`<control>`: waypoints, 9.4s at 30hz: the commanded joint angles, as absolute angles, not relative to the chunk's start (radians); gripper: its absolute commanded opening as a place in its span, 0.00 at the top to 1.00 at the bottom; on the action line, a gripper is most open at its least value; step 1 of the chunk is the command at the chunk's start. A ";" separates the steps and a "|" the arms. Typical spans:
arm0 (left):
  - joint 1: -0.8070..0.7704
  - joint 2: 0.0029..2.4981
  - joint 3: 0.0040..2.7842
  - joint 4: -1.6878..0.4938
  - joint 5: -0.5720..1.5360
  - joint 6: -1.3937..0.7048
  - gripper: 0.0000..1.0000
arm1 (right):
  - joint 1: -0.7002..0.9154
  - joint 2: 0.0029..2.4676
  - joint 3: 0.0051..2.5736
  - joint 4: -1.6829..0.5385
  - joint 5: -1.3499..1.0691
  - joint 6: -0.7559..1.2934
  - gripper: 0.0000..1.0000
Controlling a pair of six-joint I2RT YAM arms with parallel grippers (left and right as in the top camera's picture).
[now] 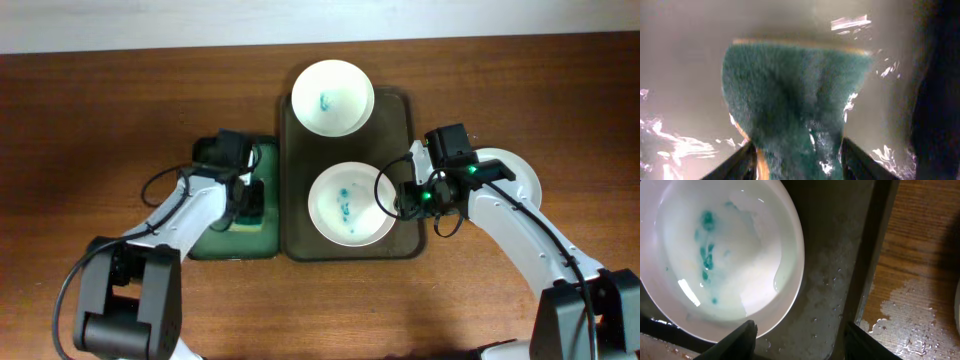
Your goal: Clean dirty plates on tray and stack at the side
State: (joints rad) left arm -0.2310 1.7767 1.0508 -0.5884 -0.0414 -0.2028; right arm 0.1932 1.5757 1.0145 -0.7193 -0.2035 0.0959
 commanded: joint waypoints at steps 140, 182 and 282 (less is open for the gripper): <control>-0.109 1.442 1.218 -0.876 0.086 -0.207 0.00 | 0.293 1.414 1.066 -0.718 -0.018 0.225 0.84; -0.109 1.442 1.218 -0.876 0.086 -0.207 0.00 | 0.970 1.379 1.066 -0.666 1.191 0.081 0.96; -0.109 1.443 1.211 -0.932 0.142 -0.207 0.00 | 0.241 1.830 1.148 -0.658 -0.277 0.809 0.66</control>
